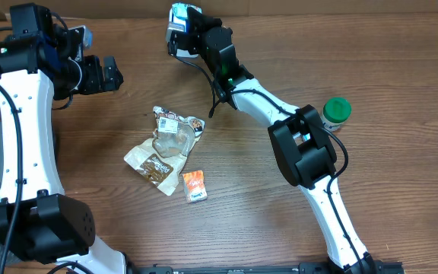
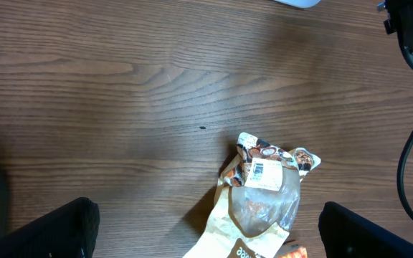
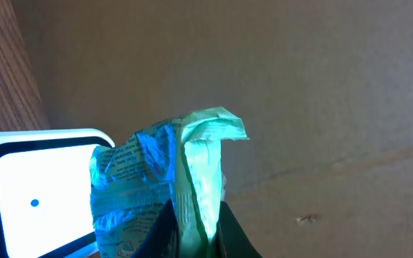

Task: Scan the item barcode
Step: 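Hold the mint-green package up to the white scanner window, then carry the package right and release it near the teal pack, then move the right gripper over the small orange Kleenex pack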

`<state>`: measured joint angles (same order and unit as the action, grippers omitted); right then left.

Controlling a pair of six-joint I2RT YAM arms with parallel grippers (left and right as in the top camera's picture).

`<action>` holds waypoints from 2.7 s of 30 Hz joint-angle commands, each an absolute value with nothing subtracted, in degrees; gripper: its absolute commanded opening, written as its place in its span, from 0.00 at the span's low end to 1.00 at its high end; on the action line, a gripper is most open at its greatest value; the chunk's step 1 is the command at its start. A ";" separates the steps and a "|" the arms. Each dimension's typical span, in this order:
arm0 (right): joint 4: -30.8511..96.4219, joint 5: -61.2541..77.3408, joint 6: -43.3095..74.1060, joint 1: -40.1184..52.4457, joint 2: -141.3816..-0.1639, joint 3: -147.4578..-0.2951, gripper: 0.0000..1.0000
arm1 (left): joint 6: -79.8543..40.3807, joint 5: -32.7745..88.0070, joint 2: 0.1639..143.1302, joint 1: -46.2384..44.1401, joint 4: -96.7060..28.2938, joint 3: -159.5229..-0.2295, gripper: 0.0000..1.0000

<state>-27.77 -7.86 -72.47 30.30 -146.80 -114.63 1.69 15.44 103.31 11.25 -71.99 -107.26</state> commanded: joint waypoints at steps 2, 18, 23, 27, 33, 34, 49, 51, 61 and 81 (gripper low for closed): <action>-28.49 -7.64 -72.42 29.82 -146.17 -115.59 0.08 | 2.61 16.10 103.81 10.85 -71.92 -107.39 1.00; -22.39 -18.92 -43.94 31.24 -128.75 -115.59 0.05 | 2.61 16.10 103.81 10.85 -71.92 -107.39 1.00; -1.17 -18.81 -29.32 32.51 -119.24 -115.59 0.06 | 2.59 16.10 103.81 10.85 -71.92 -107.39 1.00; 19.51 -15.03 -10.94 32.10 -112.29 -115.59 0.05 | 2.59 16.10 103.81 10.85 -71.92 -107.39 1.00; 48.93 1.54 6.33 27.66 -108.07 -115.57 0.06 | 2.61 16.10 103.81 10.85 -71.92 -107.39 1.00; 52.42 3.49 7.20 26.83 -108.33 -115.44 0.06 | 2.61 16.10 103.81 10.85 -71.92 -107.39 1.00; 61.89 11.22 7.49 17.12 -111.46 -91.94 0.06 | 2.59 16.10 103.81 10.85 -71.90 -107.39 1.00; 58.98 11.22 7.49 15.57 -111.46 -88.33 0.06 | 2.59 16.08 103.81 10.85 -71.90 -107.39 1.00; 57.28 11.40 7.01 9.61 -111.46 -82.74 0.14 | 2.61 16.10 103.81 10.85 -71.92 -107.39 1.00; 76.18 33.32 2.55 13.93 -110.39 -93.97 1.00 | 2.61 16.10 103.81 10.61 -71.92 -107.39 1.00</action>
